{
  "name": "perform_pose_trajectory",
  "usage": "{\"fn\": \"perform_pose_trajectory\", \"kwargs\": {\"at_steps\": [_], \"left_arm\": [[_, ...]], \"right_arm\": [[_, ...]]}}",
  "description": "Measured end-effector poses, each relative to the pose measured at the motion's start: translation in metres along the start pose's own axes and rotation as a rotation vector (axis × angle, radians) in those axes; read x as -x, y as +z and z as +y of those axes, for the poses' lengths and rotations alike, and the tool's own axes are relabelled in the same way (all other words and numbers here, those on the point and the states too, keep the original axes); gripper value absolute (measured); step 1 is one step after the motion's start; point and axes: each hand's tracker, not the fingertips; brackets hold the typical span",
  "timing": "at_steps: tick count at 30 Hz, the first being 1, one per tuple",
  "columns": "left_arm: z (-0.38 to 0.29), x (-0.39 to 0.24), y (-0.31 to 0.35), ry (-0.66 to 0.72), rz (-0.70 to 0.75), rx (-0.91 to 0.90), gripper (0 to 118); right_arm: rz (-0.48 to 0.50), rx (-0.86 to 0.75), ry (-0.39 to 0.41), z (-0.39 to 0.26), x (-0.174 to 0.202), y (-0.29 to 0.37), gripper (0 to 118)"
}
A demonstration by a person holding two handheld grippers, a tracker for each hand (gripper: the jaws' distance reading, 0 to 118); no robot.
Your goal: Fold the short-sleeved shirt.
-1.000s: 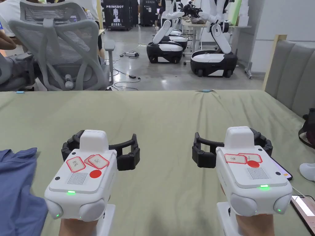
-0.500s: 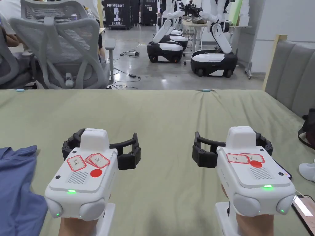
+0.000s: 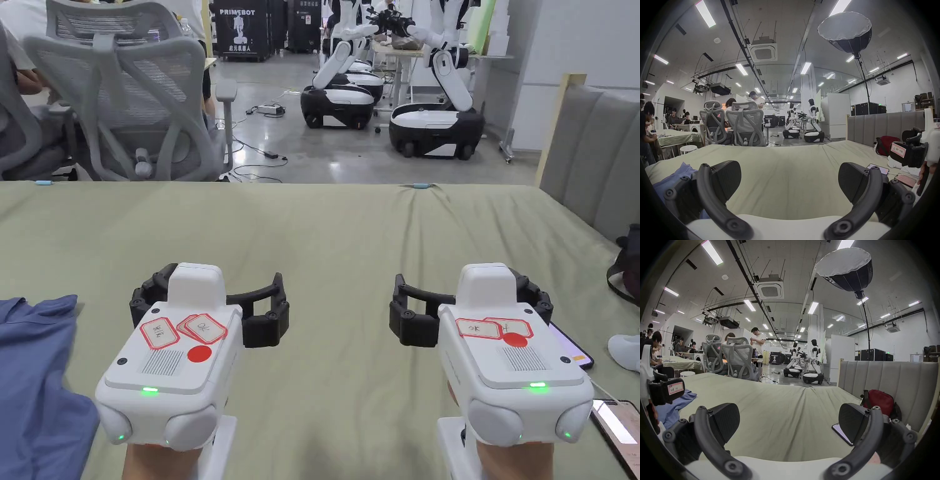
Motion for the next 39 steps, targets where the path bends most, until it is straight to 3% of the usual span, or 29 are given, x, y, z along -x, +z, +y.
{"fn": "perform_pose_trajectory", "kwargs": {"at_steps": [39], "left_arm": [[0.004, -0.007, 0.0064, 0.004, 0.017, -0.018, 118]], "right_arm": [[0.002, 0.005, -0.004, -0.0026, -0.0019, 0.0014, 118]]}}
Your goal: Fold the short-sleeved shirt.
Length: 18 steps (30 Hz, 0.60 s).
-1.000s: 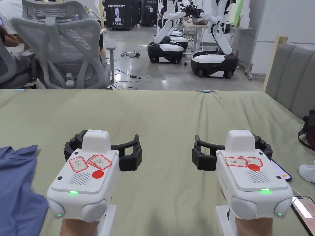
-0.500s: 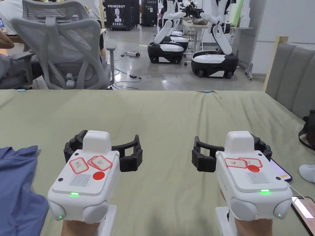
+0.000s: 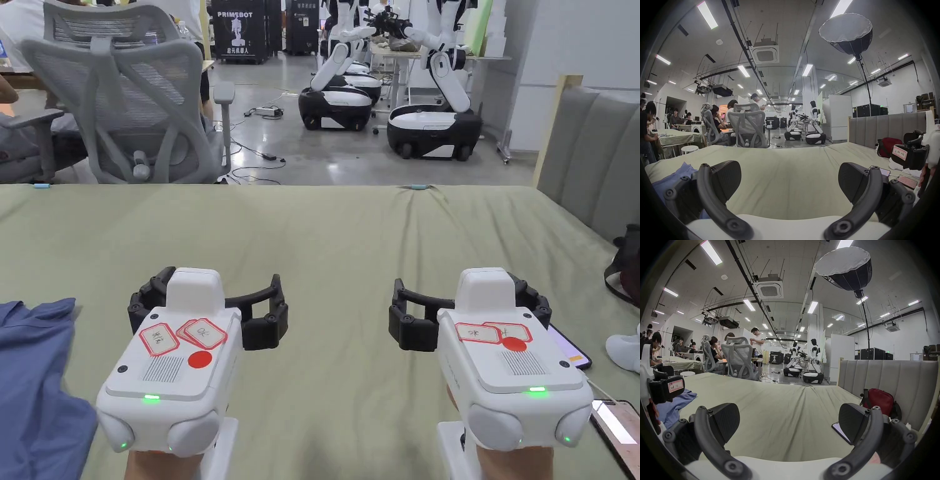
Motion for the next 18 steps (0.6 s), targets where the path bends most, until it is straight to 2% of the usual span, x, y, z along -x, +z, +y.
{"fn": "perform_pose_trajectory", "kwargs": {"at_steps": [7, 18], "left_arm": [[-0.0036, -0.0006, -0.0042, 0.0, -0.006, 0.019, 118], [0.0, -0.0005, -0.0014, -0.005, 0.005, 0.017, 118]], "right_arm": [[-0.001, 0.008, 0.021, -0.0007, 0.0014, -0.0008, 118], [0.0, 0.014, 0.007, 0.0002, 0.0013, -0.0004, 118]]}}
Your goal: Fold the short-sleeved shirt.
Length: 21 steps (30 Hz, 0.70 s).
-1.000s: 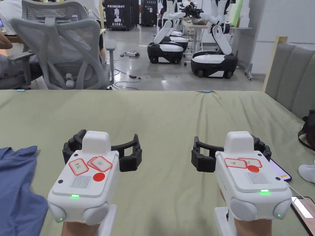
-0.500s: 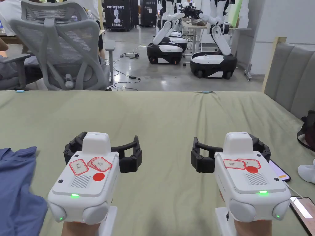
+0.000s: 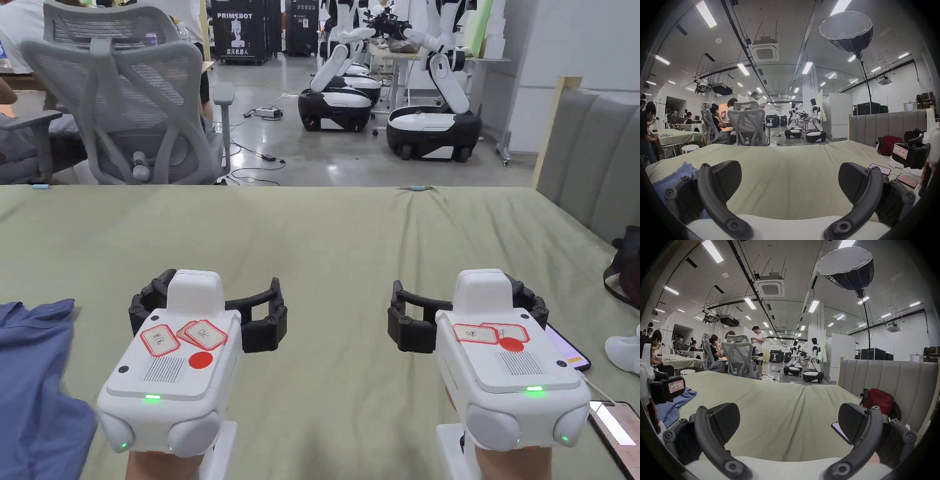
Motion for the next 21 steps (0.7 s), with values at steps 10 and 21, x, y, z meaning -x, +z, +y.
{"fn": "perform_pose_trajectory", "kwargs": {"at_steps": [10, 21], "left_arm": [[-0.008, 0.001, -0.005, -0.033, 0.029, -0.014, 0], [-0.004, 0.077, 0.04, -0.04, 0.228, 0.002, 0]], "right_arm": [[-0.038, 0.023, 0.027, -0.004, 0.007, -0.009, 0], [0.117, -0.004, 0.014, 0.009, 0.074, -0.013, 0]]}}
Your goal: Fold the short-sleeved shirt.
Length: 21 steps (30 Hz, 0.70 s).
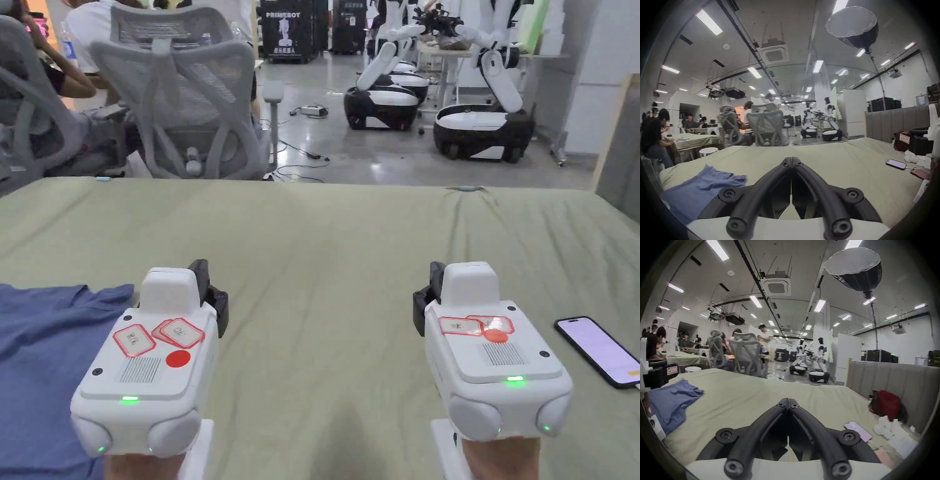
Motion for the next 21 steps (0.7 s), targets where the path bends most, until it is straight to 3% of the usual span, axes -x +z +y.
{"fn": "perform_pose_trajectory", "kwargs": {"at_steps": [7, 10, 17, 21], "left_arm": [[-0.002, 0.124, 0.051, -0.017, 0.309, 0.026, 0], [-0.006, 0.149, 0.061, -0.018, 0.345, 0.062, 0], [-0.016, 0.153, 0.046, -0.042, 0.305, 0.158, 0], [-0.009, 0.167, 0.003, 0.046, 0.186, 0.321, 0]], "right_arm": [[0.334, -0.022, 0.026, 0.011, 0.13, -0.013, 0], [0.389, -0.033, 0.031, 0.015, 0.161, -0.011, 0], [0.415, -0.017, 0.032, 0.015, 0.174, -0.01, 0], [0.414, -0.008, 0.032, 0.009, 0.166, -0.007, 0]]}}
